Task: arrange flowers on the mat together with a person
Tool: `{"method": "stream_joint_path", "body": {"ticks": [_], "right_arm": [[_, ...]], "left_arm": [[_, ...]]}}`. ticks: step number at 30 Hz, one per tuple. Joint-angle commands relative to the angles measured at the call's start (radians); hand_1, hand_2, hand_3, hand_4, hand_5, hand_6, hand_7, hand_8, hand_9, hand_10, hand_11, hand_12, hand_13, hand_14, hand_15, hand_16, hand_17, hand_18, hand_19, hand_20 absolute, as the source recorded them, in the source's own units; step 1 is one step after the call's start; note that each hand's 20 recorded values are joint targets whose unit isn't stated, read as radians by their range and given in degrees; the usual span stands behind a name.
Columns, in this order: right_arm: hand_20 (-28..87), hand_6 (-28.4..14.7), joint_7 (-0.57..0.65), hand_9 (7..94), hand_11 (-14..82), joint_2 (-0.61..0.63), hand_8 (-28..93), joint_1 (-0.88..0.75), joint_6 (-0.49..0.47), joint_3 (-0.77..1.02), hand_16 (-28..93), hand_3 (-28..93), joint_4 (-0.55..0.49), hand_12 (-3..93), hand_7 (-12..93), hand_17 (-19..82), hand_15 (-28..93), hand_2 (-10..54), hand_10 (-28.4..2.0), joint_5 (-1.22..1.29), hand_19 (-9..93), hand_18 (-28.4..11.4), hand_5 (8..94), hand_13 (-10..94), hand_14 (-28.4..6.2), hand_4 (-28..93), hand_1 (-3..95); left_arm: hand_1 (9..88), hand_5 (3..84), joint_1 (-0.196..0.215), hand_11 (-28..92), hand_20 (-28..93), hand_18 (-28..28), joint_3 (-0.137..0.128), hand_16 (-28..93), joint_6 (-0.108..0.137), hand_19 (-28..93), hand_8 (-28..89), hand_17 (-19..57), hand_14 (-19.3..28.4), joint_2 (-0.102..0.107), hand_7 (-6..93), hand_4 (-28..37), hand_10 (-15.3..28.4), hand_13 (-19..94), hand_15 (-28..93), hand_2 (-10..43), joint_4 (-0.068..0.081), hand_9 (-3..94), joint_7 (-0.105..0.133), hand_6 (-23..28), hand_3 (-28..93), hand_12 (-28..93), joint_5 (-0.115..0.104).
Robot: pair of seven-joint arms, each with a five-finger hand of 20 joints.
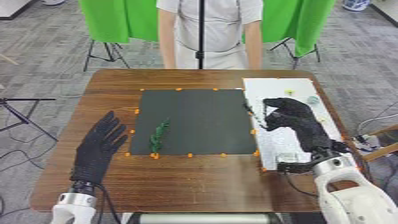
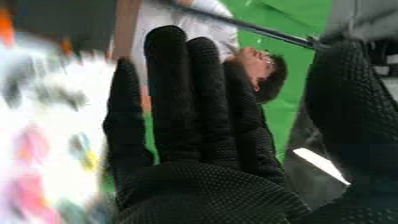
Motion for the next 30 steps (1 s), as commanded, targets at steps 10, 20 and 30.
{"method": "stream_joint_path", "body": {"ticks": [10, 20, 30], "right_arm": [[32, -1.5, 0.509, 68.9, 51.7, 0.192, -14, -0.248, -0.116, 0.304, 22, 54, -0.122, 31.8, 42, 25, 68, -9.5, -11.7, -0.873, 72, -20.1, 63.9, 67, -11.3, -28, 32.6], [32, -1.1, 0.706, 70.2, 51.9, 0.216, -14, -0.158, -0.188, 0.161, 24, 65, -0.049, 35.3, 43, 25, 71, -9.5, -11.6, -0.959, 73, -19.8, 64.8, 67, -11.2, -28, 26.7], [31, -0.8, 0.751, 69.2, 52.0, 0.220, -15, -0.133, -0.186, 0.105, 24, 69, 0.016, 35.4, 44, 25, 71, -9.5, -11.5, -0.974, 73, -19.7, 63.8, 66, -10.8, -28, 29.3]], "left_arm": [[26.7, 27.3, 0.026, 15, 9, 20.5, -0.014, 4, 0.010, 40, -11, -10.3, 12.8, 0.006, 19.4, -28.2, 10.6, 17, 17, -4.3, -0.010, 20.9, 0.013, 3.4, 70, 17, 0.002], [26.3, 27.3, 0.017, 15, 9, 20.6, -0.008, 4, -0.001, 39, -11, -10.3, 13.0, 0.015, 19.4, -28.2, 10.6, 17, 17, -4.4, -0.002, 20.7, 0.016, 3.5, 70, 17, -0.058], [26.1, 27.7, 0.000, 15, 9, 20.7, -0.005, 4, -0.007, 39, -10, -10.0, 13.4, 0.021, 19.2, -28.3, 10.8, 18, 19, -4.4, 0.006, 21.3, 0.005, 3.4, 70, 17, -0.040]]}}
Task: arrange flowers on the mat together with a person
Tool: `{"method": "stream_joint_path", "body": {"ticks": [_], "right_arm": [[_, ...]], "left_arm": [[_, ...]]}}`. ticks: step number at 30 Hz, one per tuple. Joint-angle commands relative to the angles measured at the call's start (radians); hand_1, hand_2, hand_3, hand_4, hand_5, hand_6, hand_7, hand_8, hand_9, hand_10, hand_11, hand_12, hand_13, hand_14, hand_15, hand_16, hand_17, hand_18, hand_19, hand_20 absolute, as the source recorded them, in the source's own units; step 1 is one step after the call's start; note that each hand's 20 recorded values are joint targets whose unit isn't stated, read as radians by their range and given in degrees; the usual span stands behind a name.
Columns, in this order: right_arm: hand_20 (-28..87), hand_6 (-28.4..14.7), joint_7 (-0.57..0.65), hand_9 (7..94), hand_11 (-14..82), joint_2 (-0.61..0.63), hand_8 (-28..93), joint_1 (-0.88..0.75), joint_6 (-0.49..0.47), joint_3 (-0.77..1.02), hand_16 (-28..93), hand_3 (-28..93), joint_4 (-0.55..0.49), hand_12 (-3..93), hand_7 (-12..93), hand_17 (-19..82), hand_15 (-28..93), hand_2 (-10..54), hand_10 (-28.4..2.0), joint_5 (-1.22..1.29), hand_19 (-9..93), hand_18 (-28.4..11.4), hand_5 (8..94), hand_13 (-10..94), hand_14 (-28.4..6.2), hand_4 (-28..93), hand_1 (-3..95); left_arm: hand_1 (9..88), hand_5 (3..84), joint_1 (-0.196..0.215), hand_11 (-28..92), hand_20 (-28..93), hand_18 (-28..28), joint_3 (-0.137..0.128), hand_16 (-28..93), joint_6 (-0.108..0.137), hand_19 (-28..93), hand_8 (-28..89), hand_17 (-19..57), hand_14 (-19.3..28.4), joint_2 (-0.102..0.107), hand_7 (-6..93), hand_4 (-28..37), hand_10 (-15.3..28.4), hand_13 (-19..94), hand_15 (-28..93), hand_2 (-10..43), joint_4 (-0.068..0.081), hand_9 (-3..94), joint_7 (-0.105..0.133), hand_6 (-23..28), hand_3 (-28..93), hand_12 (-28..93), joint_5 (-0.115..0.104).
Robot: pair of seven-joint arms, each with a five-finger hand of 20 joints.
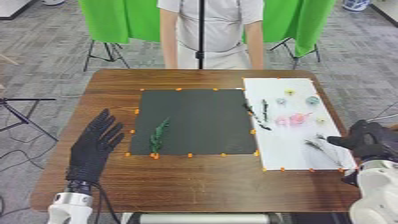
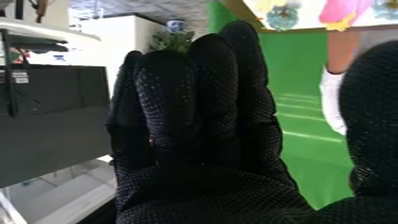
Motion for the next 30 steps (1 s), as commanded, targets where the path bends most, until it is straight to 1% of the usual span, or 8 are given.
{"method": "stream_joint_path", "body": {"ticks": [1, 6, 11, 15, 20, 24, 28, 30], "right_arm": [[31, -0.8, 0.017, 69.1, 52.0, 0.010, -15, -0.004, 0.010, -0.018, 24, 68, 0.046, 35.3, 44, 25, 71, -9.5, -11.4, -0.027, 73, -19.6, 63.6, 66, -10.7, -28, 30.5], [31, -1.0, 0.006, 68.5, 52.7, 0.004, -14, 0.017, 0.003, -0.049, 24, 58, 0.073, 35.2, 43, 25, 71, -9.5, -11.3, -0.026, 73, -19.3, 63.3, 66, -10.4, -28, 39.4], [30, -1.0, -0.020, 68.7, 53.4, 0.009, -14, 0.044, 0.049, -0.087, 23, 54, 0.126, 34.9, 44, 25, 71, -9.5, -11.0, -0.062, 74, -18.9, 63.5, 66, -10.0, -28, 42.6], [30, -0.6, -0.010, 69.1, 53.8, 0.016, -15, 0.059, 0.054, -0.104, 24, 53, 0.137, 35.0, 45, 26, 72, -9.5, -11.0, -0.077, 74, -18.9, 63.9, 67, -9.5, -28, 45.1], [30, -0.5, 0.008, 69.6, 53.8, 0.017, -15, 0.068, 0.049, -0.114, 24, 57, 0.152, 35.3, 45, 26, 72, -9.5, -11.0, -0.092, 74, -18.9, 64.3, 68, -9.4, -28, 44.0], [30, -0.4, 0.010, 69.9, 53.9, 0.017, -13, 0.070, 0.046, -0.115, 24, 60, 0.171, 35.4, 45, 26, 72, -9.5, -10.9, -0.085, 75, -18.9, 64.4, 68, -9.4, -28, 42.6], [30, -0.4, 0.019, 70.2, 53.8, 0.012, -13, 0.069, 0.033, -0.118, 24, 62, 0.183, 35.5, 45, 26, 72, -9.5, -10.9, -0.075, 75, -19.0, 64.9, 68, -9.4, -28, 41.4], [30, -0.3, 0.016, 70.3, 53.8, 0.010, -14, 0.071, 0.032, -0.122, 24, 63, 0.187, 35.5, 45, 27, 72, -9.5, -10.9, -0.073, 75, -19.0, 65.1, 68, -9.4, -28, 40.7]], "left_arm": [[26.0, 27.7, -0.002, 15, 9, 20.7, 0.005, 4, -0.006, 39, -11, -10.0, 13.5, 0.008, 19.2, -28.3, 10.8, 19, 19, -4.4, 0.009, 21.3, -0.007, 3.4, 70, 17, 0.004], [25.9, 27.8, -0.003, 15, 9, 20.7, 0.004, 3, -0.004, 39, -11, -9.9, 13.7, 0.009, 19.2, -28.3, 10.8, 19, 19, -4.3, 0.012, 21.5, -0.010, 3.5, 70, 17, 0.002], [26.1, 27.8, -0.011, 15, 9, 20.8, 0.009, 3, -0.013, 40, -11, -9.9, 13.7, 0.009, 19.1, -28.3, 10.8, 19, 19, -4.1, 0.014, 21.5, -0.018, 3.4, 70, 16, 0.015], [26.0, 27.8, -0.010, 15, 9, 20.7, 0.011, 3, -0.010, 40, -10, -9.9, 13.8, 0.009, 19.0, -28.3, 10.8, 19, 19, -4.1, 0.013, 21.5, -0.016, 3.5, 70, 16, 0.013], [25.9, 27.8, -0.006, 15, 9, 20.7, 0.004, 3, -0.005, 40, -10, -9.9, 13.8, 0.008, 19.1, -28.3, 10.8, 19, 20, -4.0, 0.011, 21.5, -0.014, 3.4, 70, 16, 0.015], [25.7, 27.9, 0.003, 15, 9, 20.8, 0.003, 3, 0.006, 40, -10, -9.9, 13.8, 0.020, 19.2, -28.3, 10.8, 19, 20, -4.0, 0.008, 21.6, -0.005, 3.4, 70, 16, 0.008], [25.7, 27.9, -0.003, 15, 9, 20.8, 0.000, 3, -0.003, 40, -10, -9.9, 13.8, 0.011, 19.1, -28.3, 10.8, 19, 20, -3.9, 0.011, 21.7, -0.012, 3.4, 70, 16, 0.011], [25.7, 27.9, -0.001, 15, 9, 20.8, -0.001, 3, 0.005, 40, -10, -9.9, 13.8, 0.009, 19.1, -28.3, 10.8, 19, 20, -3.9, 0.010, 21.7, -0.013, 3.4, 70, 16, 0.011]]}}
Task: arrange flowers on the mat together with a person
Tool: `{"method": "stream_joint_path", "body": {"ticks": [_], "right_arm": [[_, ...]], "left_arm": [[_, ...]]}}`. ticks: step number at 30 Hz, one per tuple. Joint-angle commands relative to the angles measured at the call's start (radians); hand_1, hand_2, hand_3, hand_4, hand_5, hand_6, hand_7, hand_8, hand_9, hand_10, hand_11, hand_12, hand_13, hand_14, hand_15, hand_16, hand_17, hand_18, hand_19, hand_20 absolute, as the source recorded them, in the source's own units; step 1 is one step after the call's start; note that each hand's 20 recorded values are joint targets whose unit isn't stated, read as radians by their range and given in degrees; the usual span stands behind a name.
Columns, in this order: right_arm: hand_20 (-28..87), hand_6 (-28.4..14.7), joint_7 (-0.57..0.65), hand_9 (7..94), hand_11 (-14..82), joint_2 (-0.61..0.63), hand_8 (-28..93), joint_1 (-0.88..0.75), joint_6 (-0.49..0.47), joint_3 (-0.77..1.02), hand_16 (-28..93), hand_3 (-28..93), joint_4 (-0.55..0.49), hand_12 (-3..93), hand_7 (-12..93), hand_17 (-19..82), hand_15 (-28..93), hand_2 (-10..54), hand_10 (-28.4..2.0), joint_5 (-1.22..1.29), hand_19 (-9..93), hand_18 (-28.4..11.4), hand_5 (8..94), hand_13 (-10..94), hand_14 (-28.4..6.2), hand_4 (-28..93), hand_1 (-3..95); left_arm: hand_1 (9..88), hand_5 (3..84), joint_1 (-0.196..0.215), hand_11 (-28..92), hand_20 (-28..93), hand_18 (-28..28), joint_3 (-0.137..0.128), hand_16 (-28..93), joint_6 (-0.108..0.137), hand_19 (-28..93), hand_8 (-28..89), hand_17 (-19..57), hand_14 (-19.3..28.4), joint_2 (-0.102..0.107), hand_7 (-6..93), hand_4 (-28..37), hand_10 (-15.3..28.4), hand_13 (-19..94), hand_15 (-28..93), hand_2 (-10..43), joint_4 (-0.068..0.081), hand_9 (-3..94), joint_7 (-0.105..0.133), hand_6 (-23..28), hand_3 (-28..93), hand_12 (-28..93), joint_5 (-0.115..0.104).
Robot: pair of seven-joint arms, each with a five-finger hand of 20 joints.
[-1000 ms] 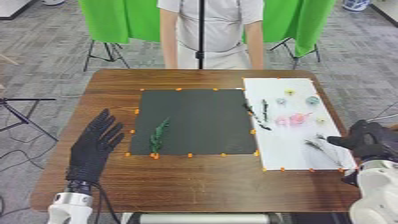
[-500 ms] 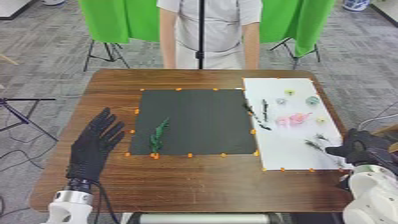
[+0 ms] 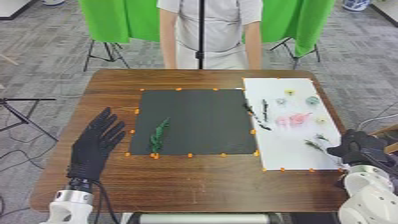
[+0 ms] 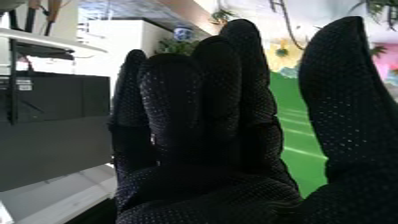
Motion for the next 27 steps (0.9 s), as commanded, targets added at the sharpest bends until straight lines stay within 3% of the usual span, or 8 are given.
{"method": "stream_joint_path", "body": {"ticks": [1, 8, 10, 11, 15, 19, 27], "right_arm": [[30, -0.3, 0.016, 70.3, 53.8, 0.003, -15, 0.001, -0.009, -0.009, 24, 63, 0.026, 35.5, 45, 27, 72, -9.5, -10.9, 0.004, 75, -19.0, 65.1, 68, -9.4, -28, 40.5], [30, -0.2, -0.023, 71.7, 52.9, 0.019, -15, 0.030, -0.003, -0.053, 24, 66, 0.070, 35.1, 45, 27, 71, -9.5, -11.1, -0.016, 75, -18.9, 65.9, 69, -9.0, -28, 38.6], [30, 0.1, -0.049, 75.3, 52.7, 0.016, 5, 0.031, 0.017, -0.053, 25, 60, 0.079, 35.3, 45, 29, 71, -9.5, -10.0, 0.003, 77, -18.7, 68.0, 72, -8.3, -28, 45.2], [30, 0.4, -0.042, 78.0, 52.6, 0.019, 9, 0.035, 0.032, -0.061, 25, 58, 0.081, 35.2, 46, 30, 71, -9.5, -10.0, 0.012, 78, -18.6, 70.4, 74, -8.2, -28, 48.2], [31, 1.2, -0.057, 85.0, 58.9, 0.020, 11, 0.037, 0.081, -0.065, 27, 71, 0.081, 36.8, 48, 34, 79, -9.5, -9.3, 0.023, 82, -17.6, 78.5, 79, -8.9, -28, 47.5], [33, 1.1, -0.073, 87.2, 64.2, 0.024, 13, 0.054, 0.157, -0.066, 27, 79, 0.057, 37.3, 51, 36, 84, -9.5, -8.8, 0.009, 84, -17.7, 79.9, 82, -9.1, -28, 45.5], [34, 0.1, -0.095, 90.1, 71.2, 0.047, 16, 0.178, 0.268, -0.101, 27, 84, -0.058, 35.1, 59, 38, 89, -9.5, -9.4, 0.001, 86, -18.4, 81.4, 84, -9.6, -16, 40.1]], "left_arm": [[25.7, 28.0, 0.011, 15, 9, 20.8, -0.008, 3, 0.005, 40, -10, -9.9, 13.8, -0.005, 19.1, -28.3, 10.8, 19, 20, -3.8, 0.004, 21.8, -0.011, 3.4, 70, 16, 0.003], [25.8, 28.0, 0.013, 15, 9, 20.8, -0.009, 3, 0.002, 40, -11, -9.9, 13.7, -0.009, 19.2, -28.3, 10.8, 19, 20, -3.7, 0.003, 21.8, -0.016, 3.4, 70, 16, 0.010], [25.8, 28.0, 0.015, 15, 9, 20.8, -0.005, 3, 0.007, 40, -11, -9.9, 13.7, -0.008, 19.2, -28.3, 10.8, 19, 20, -3.7, 0.003, 21.8, -0.013, 3.4, 70, 16, 0.007], [25.9, 28.0, 0.015, 15, 9, 20.8, -0.005, 3, 0.007, 40, -11, -9.9, 13.7, -0.008, 19.2, -28.3, 10.8, 19, 20, -3.7, 0.003, 21.8, -0.013, 3.4, 70, 16, 0.007], [26.0, 27.9, 0.020, 15, 9, 20.8, -0.004, 3, 0.012, 40, -11, -9.9, 13.8, -0.003, 19.3, -28.3, 10.8, 19, 20, -3.7, 0.001, 21.8, -0.010, 3.3, 70, 16, 0.005], [26.1, 28.0, 0.024, 15, 9, 20.8, -0.007, 3, 0.016, 40, -11, -9.9, 13.9, -0.001, 19.3, -28.3, 10.8, 19, 20, -3.7, -0.001, 21.8, -0.008, 3.4, 70, 16, 0.005], [26.1, 27.9, 0.031, 15, 9, 20.8, -0.012, 3, 0.018, 40, -11, -9.9, 13.8, -0.005, 19.4, -28.3, 10.8, 19, 20, -3.7, -0.005, 21.8, -0.009, 3.3, 70, 16, 0.009]]}}
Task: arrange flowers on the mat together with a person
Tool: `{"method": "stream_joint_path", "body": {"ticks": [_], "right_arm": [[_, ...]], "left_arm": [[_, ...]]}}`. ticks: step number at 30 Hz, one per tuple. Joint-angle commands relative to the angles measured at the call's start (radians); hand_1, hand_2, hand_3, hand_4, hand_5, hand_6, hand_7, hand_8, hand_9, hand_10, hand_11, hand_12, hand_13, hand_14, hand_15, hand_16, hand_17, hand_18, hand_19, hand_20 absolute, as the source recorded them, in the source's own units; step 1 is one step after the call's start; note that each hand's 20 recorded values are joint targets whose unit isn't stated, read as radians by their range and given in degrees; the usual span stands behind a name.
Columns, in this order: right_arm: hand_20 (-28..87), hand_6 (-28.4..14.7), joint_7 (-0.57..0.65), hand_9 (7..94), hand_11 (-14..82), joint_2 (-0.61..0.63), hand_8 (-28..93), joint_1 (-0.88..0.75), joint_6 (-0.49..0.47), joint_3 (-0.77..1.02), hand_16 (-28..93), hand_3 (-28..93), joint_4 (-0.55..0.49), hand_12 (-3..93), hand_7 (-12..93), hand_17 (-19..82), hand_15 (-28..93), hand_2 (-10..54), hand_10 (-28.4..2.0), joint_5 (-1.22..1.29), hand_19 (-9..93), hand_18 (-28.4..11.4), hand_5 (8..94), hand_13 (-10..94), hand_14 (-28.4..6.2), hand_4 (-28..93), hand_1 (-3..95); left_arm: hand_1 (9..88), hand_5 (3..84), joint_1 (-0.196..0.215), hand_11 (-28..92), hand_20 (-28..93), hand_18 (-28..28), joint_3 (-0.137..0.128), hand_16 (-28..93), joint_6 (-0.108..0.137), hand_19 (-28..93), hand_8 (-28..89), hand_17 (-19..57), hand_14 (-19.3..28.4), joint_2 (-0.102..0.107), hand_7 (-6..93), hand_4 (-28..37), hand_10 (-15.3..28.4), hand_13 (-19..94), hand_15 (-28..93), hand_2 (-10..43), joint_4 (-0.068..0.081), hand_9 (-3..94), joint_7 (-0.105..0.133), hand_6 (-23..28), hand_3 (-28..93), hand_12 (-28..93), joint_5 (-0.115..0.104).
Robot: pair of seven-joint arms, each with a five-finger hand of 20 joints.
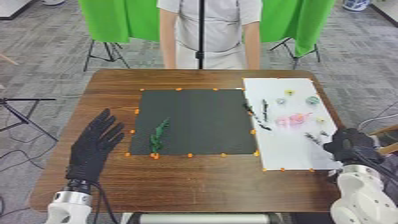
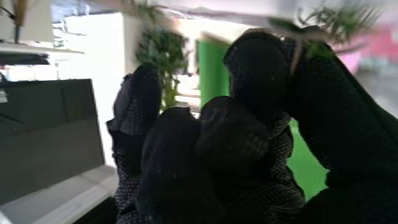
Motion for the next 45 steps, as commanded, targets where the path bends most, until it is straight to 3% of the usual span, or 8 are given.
{"method": "stream_joint_path", "body": {"ticks": [1, 9, 15, 28, 36, 39, 42, 45], "right_arm": [[34, 0.1, -0.042, 90.2, 71.6, 0.033, 16, 0.170, 0.081, -0.053, 27, 85, -0.134, 34.9, 59, 38, 90, -9.5, -9.4, -0.017, 86, -18.4, 81.5, 85, -9.7, -15, 39.7], [34, -0.8, -0.170, 91.6, 74.0, -0.007, 16, 0.483, 0.019, -0.314, 27, 86, -0.164, 34.6, 61, 39, 91, -9.5, -9.5, 0.034, 86, -19.1, 82.9, 86, -10.0, -10, 37.9], [33, -0.4, -0.248, 92.5, 74.2, -0.117, 16, 0.671, -0.110, -0.580, 26, 86, -0.022, 34.1, 60, 41, 91, -9.5, -9.1, 0.061, 87, -19.1, 84.1, 87, -9.2, -9, 37.3], [31, 0.3, -0.271, 93.7, 72.8, -0.316, 13, 0.752, -0.321, -0.809, 26, 86, 0.207, 33.8, 58, 42, 90, -7.7, -8.4, -0.039, 88, -19.3, 85.8, 89, -8.8, -12, 38.0], [30, 1.2, -0.212, 93.7, 70.5, -0.374, 7, 0.743, -0.351, -0.841, 26, 84, 0.234, 34.0, 55, 43, 88, -4.9, -7.3, -0.048, 88, -19.7, 85.9, 90, -7.2, -24, 39.9], [29, 2.0, -0.201, 93.7, 70.5, -0.400, 6, 0.744, -0.344, -0.845, 25, 85, 0.252, 32.6, 52, 44, 87, -5.7, -6.5, -0.049, 89, -19.6, 87.4, 91, -6.2, -23, 38.7], [26, 2.8, -0.185, 93.7, 72.6, -0.422, -9, 0.742, -0.348, -0.845, 26, 85, 0.271, 28.5, 54, 46, 86, -6.7, -6.1, -0.052, 91, -19.9, 90.1, 93, -5.8, -21, 36.6], [26, 3.1, -0.172, 93.7, 72.9, -0.439, -10, 0.737, -0.357, -0.836, 26, 84, 0.283, 27.9, 54, 46, 86, -7.0, -6.1, -0.047, 92, -19.9, 91.2, 93, -5.7, -21, 33.5]], "left_arm": [[26.1, 27.9, 0.020, 15, 9, 20.8, -0.004, 3, 0.012, 40, -11, -9.8, 13.8, -0.003, 19.3, -28.3, 10.8, 19, 20, -3.7, -0.003, 21.8, -0.003, 3.3, 70, 16, 0.007], [26.1, 28.0, 0.029, 15, 9, 20.8, -0.017, 3, 0.015, 40, -11, -9.8, 13.8, -0.012, 19.5, -28.2, 10.8, 19, 20, -3.5, -0.010, 21.9, -0.013, 3.4, 70, 16, 0.013], [26.1, 28.0, 0.023, 15, 9, 20.8, -0.009, 3, 0.010, 40, -11, -9.8, 13.9, -0.012, 19.5, -28.3, 10.8, 19, 20, -3.5, -0.006, 21.9, -0.016, 3.4, 70, 16, 0.014], [26.1, 27.9, 0.002, 16, 9, 20.8, 0.006, 3, 0.004, 40, -11, -9.8, 13.8, -0.011, 19.3, -28.3, 10.9, 19, 20, -3.5, 0.003, 22.0, -0.033, 3.4, 70, 16, 0.019], [26.0, 28.0, 0.001, 15, 9, 20.8, 0.013, 3, 0.005, 40, -11, -9.8, 13.8, 0.005, 19.3, -28.2, 10.8, 19, 20, -3.3, 0.005, 22.0, -0.026, 3.4, 71, 16, 0.017], [26.0, 28.0, -0.008, 15, 9, 20.8, 0.017, 3, -0.001, 40, -11, -9.8, 13.9, 0.006, 19.2, -28.2, 10.9, 19, 20, -3.2, 0.009, 22.0, -0.034, 3.4, 71, 16, 0.019], [26.0, 28.0, -0.019, 15, 9, 20.8, 0.021, 3, -0.008, 40, -11, -9.9, 13.9, 0.006, 19.2, -28.2, 10.9, 19, 20, -3.3, 0.013, 22.0, -0.042, 3.4, 71, 16, 0.021], [26.1, 27.9, -0.021, 15, 9, 20.8, 0.022, 3, -0.008, 40, -11, -9.9, 13.8, 0.007, 19.2, -28.3, 10.9, 19, 20, -3.2, 0.014, 22.0, -0.047, 3.4, 71, 16, 0.021]]}}
